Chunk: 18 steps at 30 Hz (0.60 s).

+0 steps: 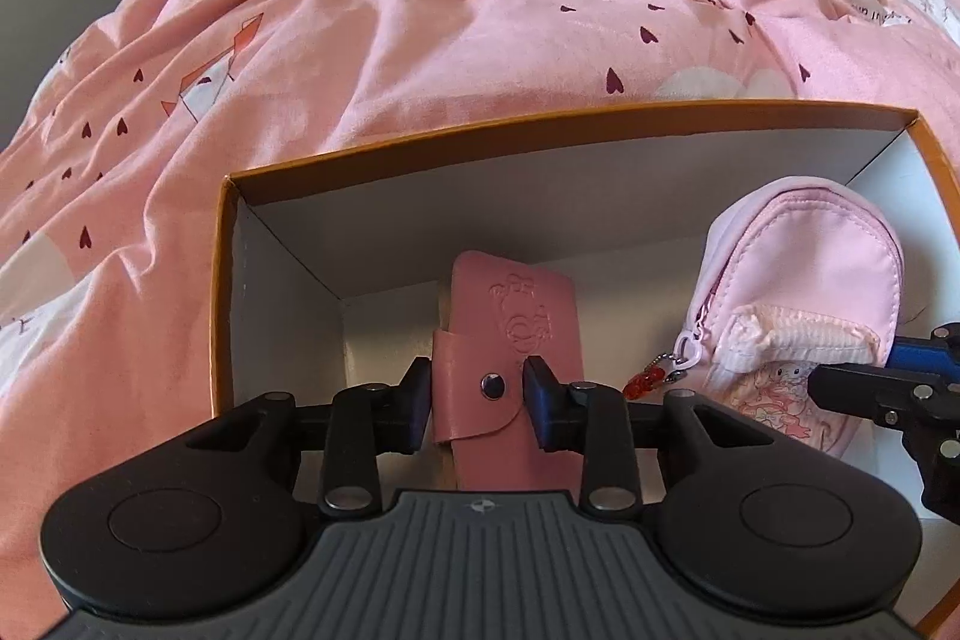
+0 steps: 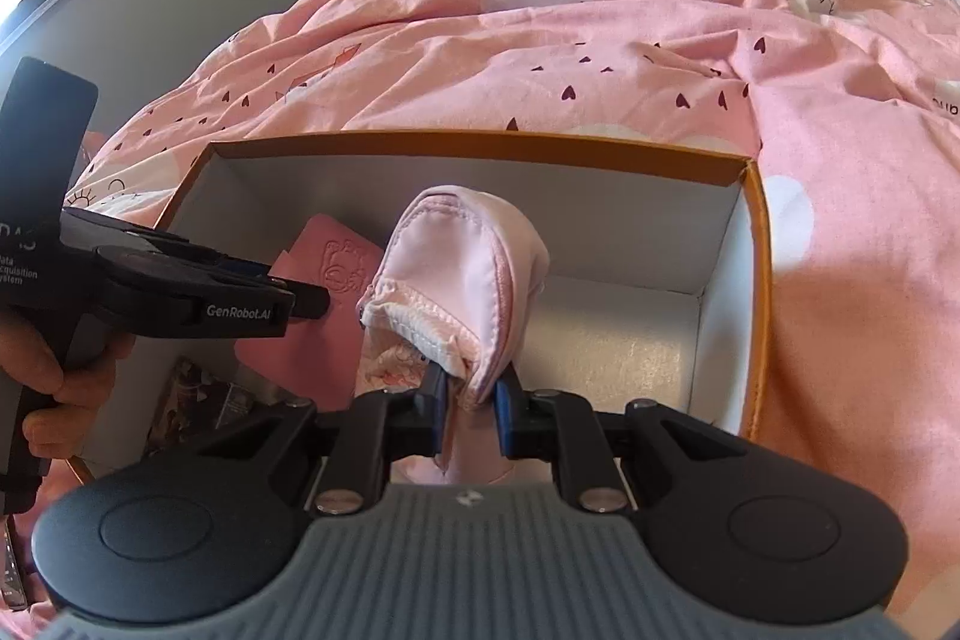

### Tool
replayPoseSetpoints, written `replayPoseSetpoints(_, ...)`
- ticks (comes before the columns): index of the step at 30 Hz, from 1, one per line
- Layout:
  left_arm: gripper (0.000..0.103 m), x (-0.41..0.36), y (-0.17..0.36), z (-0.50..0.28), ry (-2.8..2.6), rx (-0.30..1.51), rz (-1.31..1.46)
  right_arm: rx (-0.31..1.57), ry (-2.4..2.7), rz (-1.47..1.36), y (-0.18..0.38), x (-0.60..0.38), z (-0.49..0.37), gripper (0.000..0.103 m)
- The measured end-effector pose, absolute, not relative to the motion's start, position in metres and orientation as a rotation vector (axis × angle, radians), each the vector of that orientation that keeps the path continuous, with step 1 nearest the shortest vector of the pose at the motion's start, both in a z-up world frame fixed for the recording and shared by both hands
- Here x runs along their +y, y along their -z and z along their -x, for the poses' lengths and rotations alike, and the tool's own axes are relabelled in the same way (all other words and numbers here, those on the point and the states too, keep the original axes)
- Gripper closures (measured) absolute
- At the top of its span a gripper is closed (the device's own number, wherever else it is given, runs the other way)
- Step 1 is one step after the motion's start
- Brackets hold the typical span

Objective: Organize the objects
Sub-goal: 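Carry the pink pouch and pink wallet with both tools over the orange box, then lower the wallet and pouch into the box and open both tools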

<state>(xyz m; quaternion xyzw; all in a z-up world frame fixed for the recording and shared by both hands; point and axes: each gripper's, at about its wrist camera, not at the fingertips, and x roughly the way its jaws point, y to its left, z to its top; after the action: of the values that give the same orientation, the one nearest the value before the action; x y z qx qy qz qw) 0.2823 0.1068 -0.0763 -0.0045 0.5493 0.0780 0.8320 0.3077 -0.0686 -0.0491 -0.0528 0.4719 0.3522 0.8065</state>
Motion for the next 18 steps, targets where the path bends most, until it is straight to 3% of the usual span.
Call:
replayPoseSetpoints(7,0.062,0.094,0.072,-0.278,-0.179,1.131,-0.144,1.091,-0.742,0.111,0.06,-0.054,-0.318,0.086)
replayPoseSetpoints(18,0.058,0.123,0.005,-0.248,-0.178,0.922,-0.026,1.227,-0.746,0.053,0.074,-0.032,-0.343,0.085)
